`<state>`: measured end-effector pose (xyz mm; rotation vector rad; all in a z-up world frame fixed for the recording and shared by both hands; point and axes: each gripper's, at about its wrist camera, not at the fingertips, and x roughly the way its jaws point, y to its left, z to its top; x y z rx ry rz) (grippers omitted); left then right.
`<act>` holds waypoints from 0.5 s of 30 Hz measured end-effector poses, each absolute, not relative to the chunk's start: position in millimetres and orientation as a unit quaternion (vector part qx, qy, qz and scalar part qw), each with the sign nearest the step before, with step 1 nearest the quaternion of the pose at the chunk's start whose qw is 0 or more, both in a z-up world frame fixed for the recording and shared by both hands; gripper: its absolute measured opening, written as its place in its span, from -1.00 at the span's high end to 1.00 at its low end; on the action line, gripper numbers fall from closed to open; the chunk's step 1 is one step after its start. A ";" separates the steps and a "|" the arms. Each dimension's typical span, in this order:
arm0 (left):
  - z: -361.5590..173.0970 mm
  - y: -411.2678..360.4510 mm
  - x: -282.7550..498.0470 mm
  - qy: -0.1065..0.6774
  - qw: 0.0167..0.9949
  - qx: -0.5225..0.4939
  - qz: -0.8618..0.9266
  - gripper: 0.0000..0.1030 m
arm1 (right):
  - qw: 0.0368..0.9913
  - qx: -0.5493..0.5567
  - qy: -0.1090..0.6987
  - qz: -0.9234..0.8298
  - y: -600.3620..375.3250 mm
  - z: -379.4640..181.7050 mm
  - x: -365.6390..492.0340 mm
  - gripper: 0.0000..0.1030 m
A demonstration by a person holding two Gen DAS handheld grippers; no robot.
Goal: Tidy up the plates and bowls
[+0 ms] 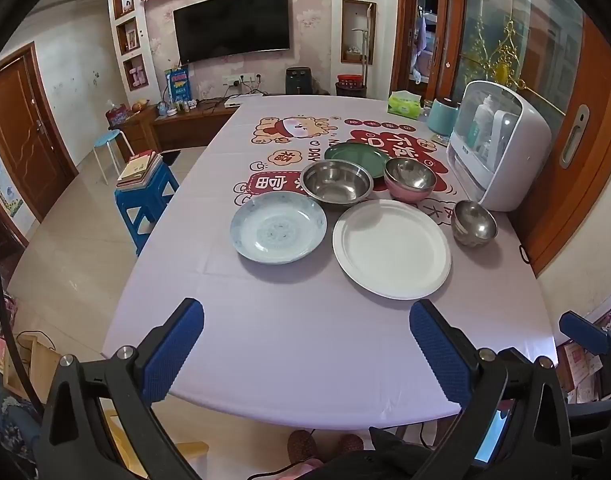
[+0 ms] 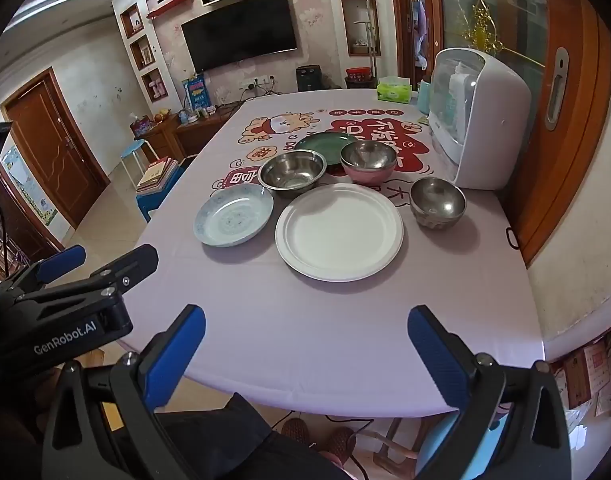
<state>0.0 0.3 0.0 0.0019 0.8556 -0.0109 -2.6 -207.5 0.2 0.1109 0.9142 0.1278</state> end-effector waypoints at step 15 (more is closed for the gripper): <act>-0.2 -0.9 1.1 0.407 0.914 0.002 -0.010 -0.99 | 0.895 0.049 0.440 0.058 -205.8 1.6 -1.4 -0.97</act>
